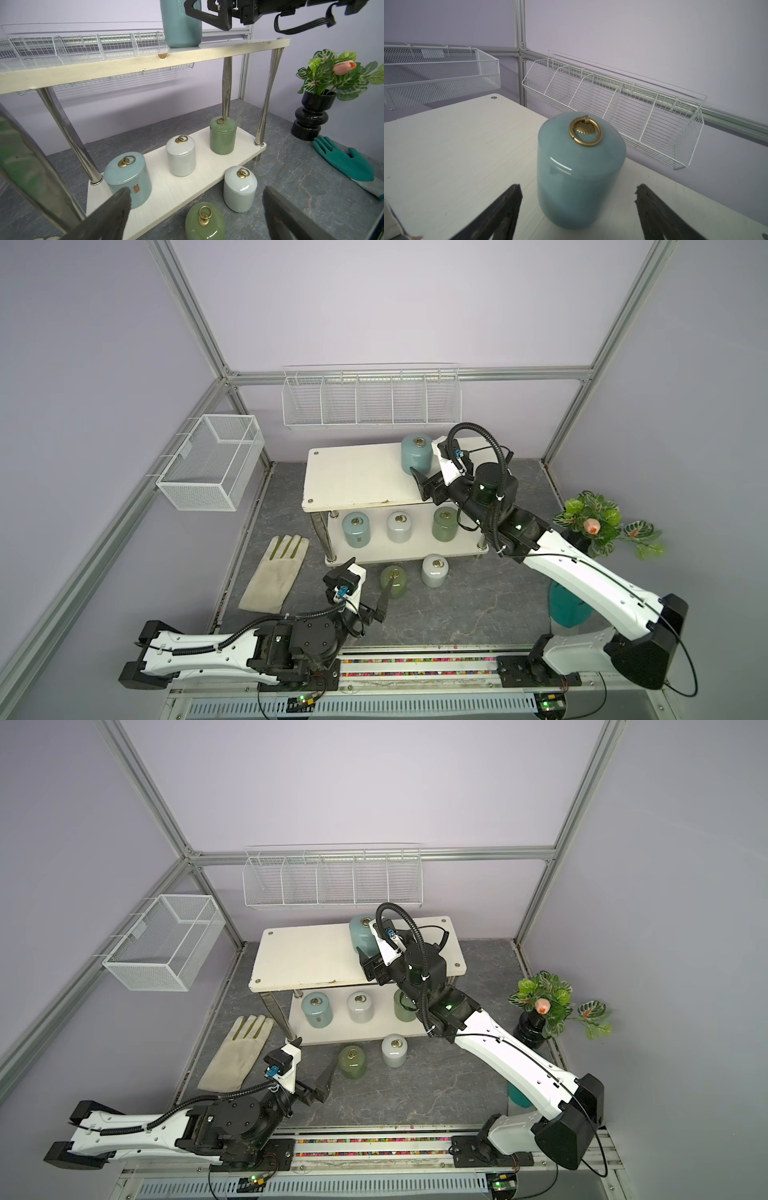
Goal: Remove the tea canisters from the shelf
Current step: Pick up the tea canister from the shelf.
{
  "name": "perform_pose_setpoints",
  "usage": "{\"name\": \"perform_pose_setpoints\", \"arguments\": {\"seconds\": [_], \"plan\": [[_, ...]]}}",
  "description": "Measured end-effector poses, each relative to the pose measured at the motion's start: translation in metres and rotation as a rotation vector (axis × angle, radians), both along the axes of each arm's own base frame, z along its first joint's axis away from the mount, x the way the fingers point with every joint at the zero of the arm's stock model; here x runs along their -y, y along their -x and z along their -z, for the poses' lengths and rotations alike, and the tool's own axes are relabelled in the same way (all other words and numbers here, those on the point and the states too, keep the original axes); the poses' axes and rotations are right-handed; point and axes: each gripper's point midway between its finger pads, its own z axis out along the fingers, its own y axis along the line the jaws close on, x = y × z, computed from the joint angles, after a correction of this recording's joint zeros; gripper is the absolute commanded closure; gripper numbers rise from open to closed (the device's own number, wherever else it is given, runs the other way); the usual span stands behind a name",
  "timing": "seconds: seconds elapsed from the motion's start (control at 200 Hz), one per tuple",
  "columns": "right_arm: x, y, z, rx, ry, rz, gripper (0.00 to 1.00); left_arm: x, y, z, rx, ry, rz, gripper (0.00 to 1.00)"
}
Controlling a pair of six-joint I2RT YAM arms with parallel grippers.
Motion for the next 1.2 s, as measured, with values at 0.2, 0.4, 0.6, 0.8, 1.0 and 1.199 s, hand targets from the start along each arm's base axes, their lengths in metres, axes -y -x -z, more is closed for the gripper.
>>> {"name": "perform_pose_setpoints", "arguments": {"seconds": [0.2,0.4,0.6,0.8,1.0,1.199], "plan": [[0.000,-0.012,-0.006,0.007,-0.074,-0.022,0.11,-0.001,-0.001,0.000,0.010,-0.015,-0.010,0.00],[-0.011,-0.022,0.000,-0.004,-0.108,-0.062,0.11,-0.003,-0.003,0.000,0.013,-0.022,-0.023,0.00],[-0.019,-0.030,0.010,-0.021,-0.122,-0.085,0.11,-0.003,-0.007,0.003,0.014,-0.038,-0.045,0.00],[-0.025,-0.038,0.012,-0.016,-0.135,-0.099,0.11,-0.004,-0.011,0.006,0.014,-0.056,-0.067,0.00],[-0.033,-0.049,0.018,-0.024,-0.138,-0.103,0.11,-0.006,-0.013,0.007,0.014,-0.057,-0.085,0.00],[-0.034,-0.051,0.015,-0.016,-0.153,-0.103,0.02,-0.010,-0.017,0.007,0.009,-0.049,-0.104,0.00]]}}
